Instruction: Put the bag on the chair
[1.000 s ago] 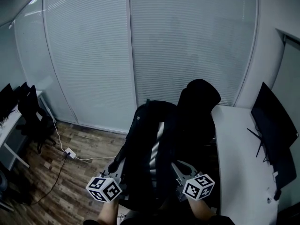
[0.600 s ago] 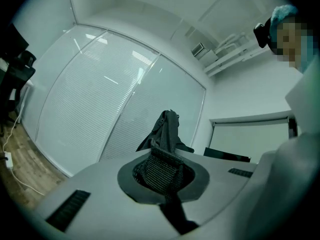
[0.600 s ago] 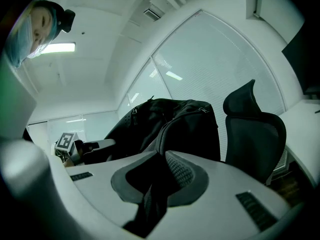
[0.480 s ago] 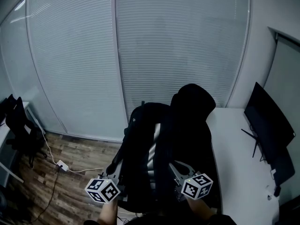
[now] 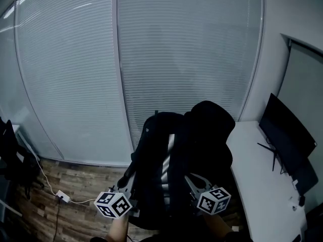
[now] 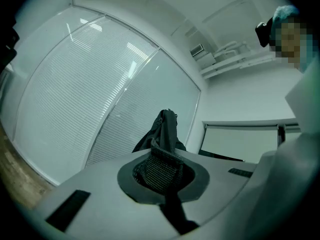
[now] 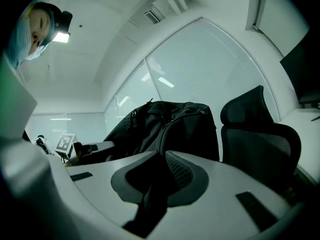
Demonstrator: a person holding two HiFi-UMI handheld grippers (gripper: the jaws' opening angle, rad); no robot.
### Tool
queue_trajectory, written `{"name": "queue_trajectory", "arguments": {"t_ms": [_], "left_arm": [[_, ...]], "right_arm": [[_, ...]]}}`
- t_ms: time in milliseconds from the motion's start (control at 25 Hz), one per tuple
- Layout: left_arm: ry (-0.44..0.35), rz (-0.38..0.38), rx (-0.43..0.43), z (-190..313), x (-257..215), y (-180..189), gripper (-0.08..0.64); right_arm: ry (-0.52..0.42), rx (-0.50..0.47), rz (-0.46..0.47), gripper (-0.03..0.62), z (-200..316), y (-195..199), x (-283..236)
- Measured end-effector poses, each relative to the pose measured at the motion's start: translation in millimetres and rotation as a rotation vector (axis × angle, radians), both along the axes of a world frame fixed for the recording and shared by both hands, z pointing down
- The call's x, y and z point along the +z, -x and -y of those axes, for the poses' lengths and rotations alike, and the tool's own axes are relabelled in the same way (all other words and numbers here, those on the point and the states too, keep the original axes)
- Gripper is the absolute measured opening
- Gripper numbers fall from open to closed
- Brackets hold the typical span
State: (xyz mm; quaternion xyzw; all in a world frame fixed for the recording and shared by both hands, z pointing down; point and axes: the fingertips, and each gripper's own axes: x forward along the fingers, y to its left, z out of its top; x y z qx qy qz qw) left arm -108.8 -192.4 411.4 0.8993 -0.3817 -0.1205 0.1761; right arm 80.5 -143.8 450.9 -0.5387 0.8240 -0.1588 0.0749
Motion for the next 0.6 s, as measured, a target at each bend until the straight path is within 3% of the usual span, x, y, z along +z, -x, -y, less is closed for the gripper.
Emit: {"name": "queue_trajectory", "arguments": {"t_ms": [320, 600], "left_arm": [[0.03, 0.01, 0.029, 47, 23, 9, 0.021], [0.071, 0.023, -0.042, 72, 44, 18, 0.021]], "right_arm": [[0.044, 0.047, 0.011, 0.069, 39, 13, 20], [0.087, -0.014, 0.016, 0.069, 74, 20, 38]]}}
